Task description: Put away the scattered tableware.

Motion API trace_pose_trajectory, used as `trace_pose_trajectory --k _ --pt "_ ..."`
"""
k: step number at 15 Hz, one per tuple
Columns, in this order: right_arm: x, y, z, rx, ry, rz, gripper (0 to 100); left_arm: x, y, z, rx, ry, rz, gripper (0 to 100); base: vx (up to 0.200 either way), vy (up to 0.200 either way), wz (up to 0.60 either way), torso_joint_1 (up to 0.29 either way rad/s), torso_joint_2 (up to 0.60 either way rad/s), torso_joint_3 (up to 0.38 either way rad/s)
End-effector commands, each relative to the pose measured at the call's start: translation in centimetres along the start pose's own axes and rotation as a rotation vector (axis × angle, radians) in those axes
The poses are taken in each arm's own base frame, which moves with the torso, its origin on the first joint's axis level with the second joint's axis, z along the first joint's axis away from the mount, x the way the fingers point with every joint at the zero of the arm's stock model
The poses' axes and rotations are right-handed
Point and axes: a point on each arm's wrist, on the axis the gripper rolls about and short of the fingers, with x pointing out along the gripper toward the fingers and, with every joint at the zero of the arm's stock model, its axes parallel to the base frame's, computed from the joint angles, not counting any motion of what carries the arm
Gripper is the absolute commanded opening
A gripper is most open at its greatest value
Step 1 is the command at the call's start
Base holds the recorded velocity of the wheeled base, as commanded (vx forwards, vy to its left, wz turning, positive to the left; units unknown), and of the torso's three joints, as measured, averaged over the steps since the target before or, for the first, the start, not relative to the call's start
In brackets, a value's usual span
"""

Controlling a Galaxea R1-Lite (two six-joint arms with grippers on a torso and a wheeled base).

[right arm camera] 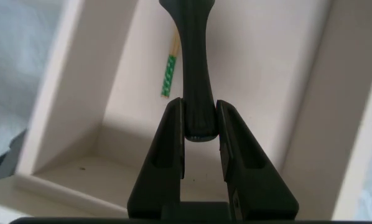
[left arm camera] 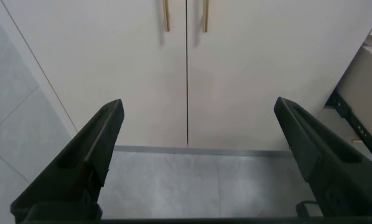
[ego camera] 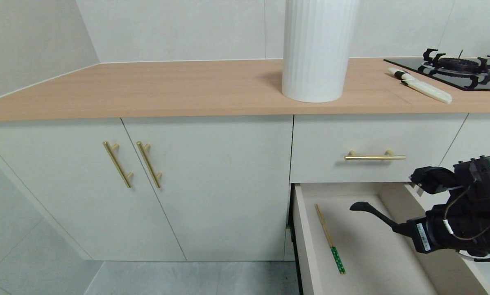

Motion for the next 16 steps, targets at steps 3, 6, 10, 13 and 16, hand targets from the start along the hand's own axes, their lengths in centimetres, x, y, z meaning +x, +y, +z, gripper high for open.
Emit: trace_pose_trajectory --k 3,6,10,13,16 --pt "6.1 -0.2 -0.9 0.032 0.121 -0.018 0 0.0 0.0 0.0 0.000 0.000 0.000 100 0.000 0.000 0.00 0.000 0.00 0.000" --pt "9.4 -0.5 -0.9 0.153 0.102 -0.058 0 0.0 0.0 0.0 0.000 0.000 0.000 100 0.000 0.000 0.00 0.000 0.00 0.000" --pt "12.7 -1.6 -1.5 0.194 0.083 -0.139 0 0.0 0.0 0.0 0.000 0.000 0.002 100 0.000 0.000 0.00 0.000 0.00 0.000" --pt "14.1 -1.7 -2.3 0.192 0.104 -0.172 0 0.0 0.0 0.0 0.000 0.000 0.000 100 0.000 0.000 0.00 0.000 0.00 0.000" --pt "15.3 -1.8 -3.0 0.188 0.119 -0.194 0 0.0 0.0 0.0 0.000 0.000 0.000 100 0.000 0.000 0.00 0.000 0.00 0.000"
